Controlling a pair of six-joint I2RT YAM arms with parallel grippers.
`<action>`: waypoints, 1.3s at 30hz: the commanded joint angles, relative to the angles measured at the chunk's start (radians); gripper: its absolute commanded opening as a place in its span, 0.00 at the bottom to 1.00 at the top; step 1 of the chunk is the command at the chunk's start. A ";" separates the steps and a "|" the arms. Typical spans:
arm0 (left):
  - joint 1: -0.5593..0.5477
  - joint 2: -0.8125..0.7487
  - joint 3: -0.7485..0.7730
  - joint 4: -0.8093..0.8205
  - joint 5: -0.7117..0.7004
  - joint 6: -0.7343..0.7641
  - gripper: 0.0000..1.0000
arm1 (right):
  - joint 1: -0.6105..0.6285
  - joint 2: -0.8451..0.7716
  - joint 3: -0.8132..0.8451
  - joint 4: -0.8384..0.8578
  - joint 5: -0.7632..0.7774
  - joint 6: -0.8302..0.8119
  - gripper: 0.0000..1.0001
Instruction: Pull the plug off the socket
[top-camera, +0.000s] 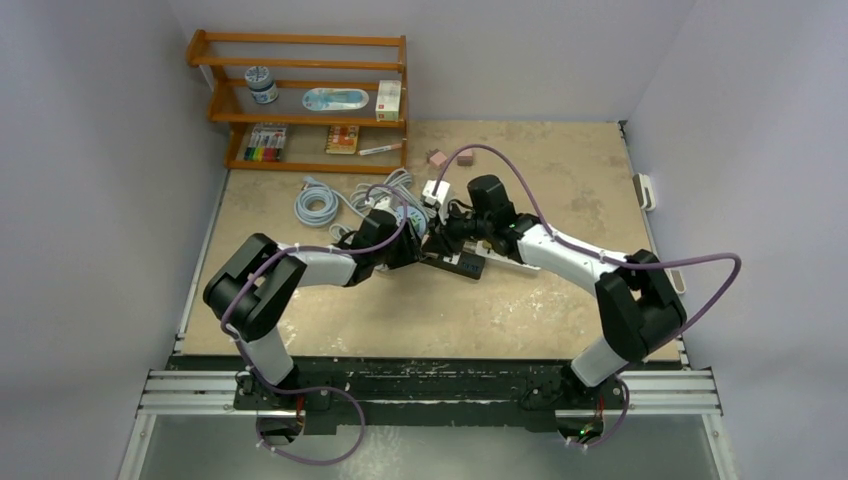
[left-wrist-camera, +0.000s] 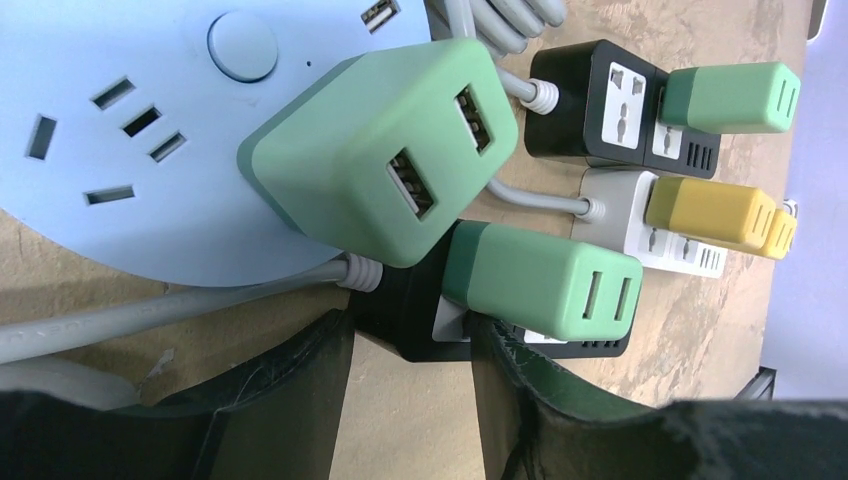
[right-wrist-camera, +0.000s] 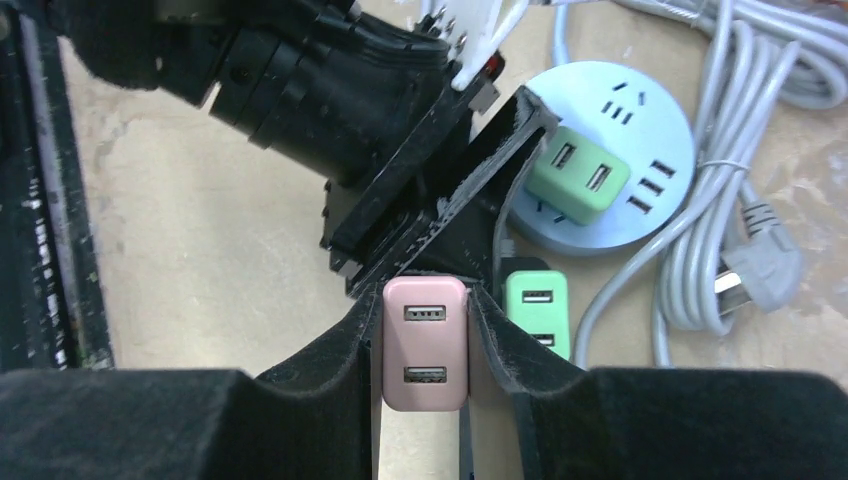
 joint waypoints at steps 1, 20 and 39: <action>0.009 0.083 -0.031 -0.158 -0.013 0.003 0.47 | 0.053 -0.054 -0.011 0.111 0.199 -0.001 0.00; 0.026 -0.042 -0.044 -0.175 -0.007 0.052 0.50 | -0.277 0.034 0.255 0.203 -0.189 0.309 0.00; 0.026 -0.352 -0.057 -0.192 -0.081 0.139 0.78 | -0.469 0.643 0.951 -0.151 -0.124 0.292 0.00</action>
